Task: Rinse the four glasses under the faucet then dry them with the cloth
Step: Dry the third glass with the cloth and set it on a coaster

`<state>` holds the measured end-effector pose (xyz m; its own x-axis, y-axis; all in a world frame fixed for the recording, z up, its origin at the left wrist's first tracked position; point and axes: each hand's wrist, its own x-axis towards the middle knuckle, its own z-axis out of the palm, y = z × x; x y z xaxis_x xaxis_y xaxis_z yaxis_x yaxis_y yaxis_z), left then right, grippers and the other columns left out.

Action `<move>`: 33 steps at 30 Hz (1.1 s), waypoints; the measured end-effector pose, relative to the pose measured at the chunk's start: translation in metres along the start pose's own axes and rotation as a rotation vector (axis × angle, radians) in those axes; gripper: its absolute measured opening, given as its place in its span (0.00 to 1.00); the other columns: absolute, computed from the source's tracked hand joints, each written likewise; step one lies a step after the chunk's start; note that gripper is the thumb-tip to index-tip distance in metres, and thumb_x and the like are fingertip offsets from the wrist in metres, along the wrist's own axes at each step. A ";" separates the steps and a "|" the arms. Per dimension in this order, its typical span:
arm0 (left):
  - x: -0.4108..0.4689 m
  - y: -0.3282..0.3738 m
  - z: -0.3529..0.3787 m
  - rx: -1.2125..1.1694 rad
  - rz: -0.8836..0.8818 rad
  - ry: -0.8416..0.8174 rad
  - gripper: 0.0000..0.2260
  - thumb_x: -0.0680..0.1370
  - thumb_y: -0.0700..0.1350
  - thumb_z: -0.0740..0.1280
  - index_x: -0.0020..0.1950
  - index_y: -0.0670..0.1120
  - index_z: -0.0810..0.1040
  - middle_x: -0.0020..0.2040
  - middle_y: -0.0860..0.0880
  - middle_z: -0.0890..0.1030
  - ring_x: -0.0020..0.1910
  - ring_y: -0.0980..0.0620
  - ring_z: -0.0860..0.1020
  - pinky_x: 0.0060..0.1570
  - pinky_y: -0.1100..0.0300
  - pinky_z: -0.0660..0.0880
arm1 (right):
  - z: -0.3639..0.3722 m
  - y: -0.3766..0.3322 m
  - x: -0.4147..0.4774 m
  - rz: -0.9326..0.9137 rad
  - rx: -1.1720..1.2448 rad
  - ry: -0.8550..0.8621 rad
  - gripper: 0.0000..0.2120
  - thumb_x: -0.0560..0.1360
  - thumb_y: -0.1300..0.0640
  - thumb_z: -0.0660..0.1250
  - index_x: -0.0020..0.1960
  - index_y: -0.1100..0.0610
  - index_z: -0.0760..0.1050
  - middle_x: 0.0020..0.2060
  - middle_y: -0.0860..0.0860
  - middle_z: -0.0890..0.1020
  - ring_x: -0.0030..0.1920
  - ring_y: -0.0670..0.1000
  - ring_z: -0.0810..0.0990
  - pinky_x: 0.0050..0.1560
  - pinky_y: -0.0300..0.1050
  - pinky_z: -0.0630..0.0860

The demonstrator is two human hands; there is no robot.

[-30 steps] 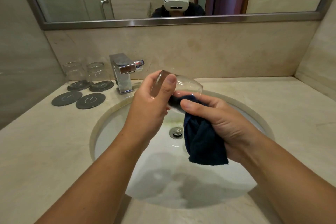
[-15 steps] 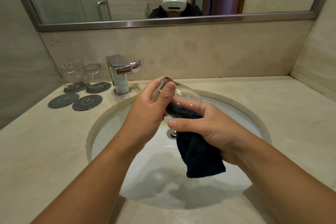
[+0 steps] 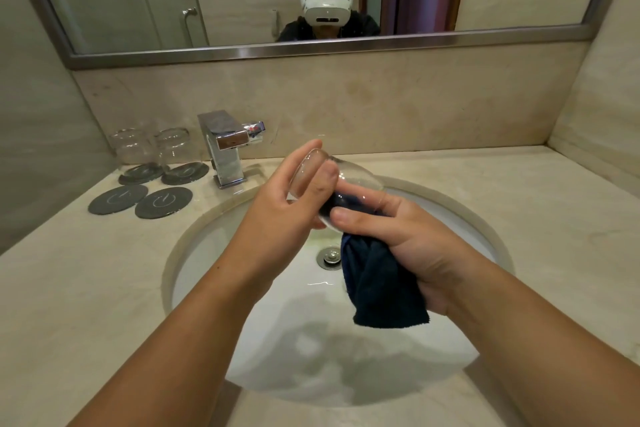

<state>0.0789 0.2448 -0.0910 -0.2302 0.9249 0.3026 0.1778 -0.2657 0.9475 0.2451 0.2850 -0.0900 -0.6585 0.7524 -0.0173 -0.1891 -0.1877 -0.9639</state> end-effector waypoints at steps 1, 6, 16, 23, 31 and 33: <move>0.000 0.000 0.002 -0.016 -0.001 0.012 0.29 0.74 0.70 0.73 0.75 0.67 0.74 0.67 0.56 0.83 0.63 0.56 0.84 0.61 0.51 0.82 | 0.000 0.001 0.000 -0.026 -0.064 0.025 0.17 0.75 0.60 0.75 0.63 0.49 0.86 0.58 0.50 0.88 0.63 0.50 0.85 0.66 0.43 0.77; 0.000 -0.002 0.004 -0.074 0.000 0.017 0.32 0.74 0.66 0.77 0.77 0.63 0.74 0.71 0.51 0.81 0.69 0.54 0.81 0.71 0.50 0.78 | 0.003 0.002 -0.003 -0.081 -0.166 0.052 0.13 0.78 0.60 0.75 0.62 0.51 0.87 0.54 0.50 0.89 0.53 0.44 0.87 0.55 0.37 0.79; 0.000 0.000 -0.001 -0.188 -0.113 -0.100 0.29 0.82 0.59 0.69 0.79 0.49 0.70 0.67 0.44 0.84 0.66 0.48 0.83 0.68 0.48 0.77 | 0.001 0.004 0.000 -0.103 -0.067 0.039 0.19 0.72 0.55 0.77 0.63 0.48 0.86 0.59 0.47 0.88 0.64 0.47 0.84 0.71 0.46 0.75; -0.001 -0.006 0.001 -0.143 -0.184 -0.116 0.28 0.81 0.65 0.66 0.69 0.44 0.77 0.59 0.42 0.87 0.62 0.38 0.85 0.69 0.39 0.77 | 0.002 0.007 -0.003 -0.201 -0.428 0.097 0.16 0.80 0.61 0.74 0.66 0.51 0.85 0.54 0.42 0.89 0.58 0.40 0.86 0.65 0.37 0.78; 0.000 -0.006 -0.002 -0.196 -0.122 -0.124 0.22 0.81 0.51 0.70 0.72 0.44 0.76 0.64 0.37 0.84 0.65 0.43 0.83 0.68 0.48 0.79 | 0.001 0.005 -0.001 -0.028 -0.090 0.007 0.18 0.73 0.51 0.75 0.63 0.48 0.86 0.57 0.49 0.89 0.57 0.45 0.86 0.60 0.41 0.78; 0.000 -0.005 0.000 -0.165 -0.114 -0.138 0.19 0.83 0.52 0.70 0.71 0.45 0.77 0.61 0.39 0.85 0.62 0.46 0.84 0.67 0.48 0.80 | 0.001 0.005 0.001 -0.035 -0.088 0.017 0.18 0.76 0.53 0.75 0.65 0.48 0.85 0.57 0.49 0.89 0.56 0.45 0.86 0.60 0.42 0.77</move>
<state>0.0781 0.2459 -0.0960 -0.1048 0.9769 0.1862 -0.0036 -0.1876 0.9822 0.2432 0.2841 -0.0951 -0.6398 0.7685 0.0128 -0.1465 -0.1055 -0.9836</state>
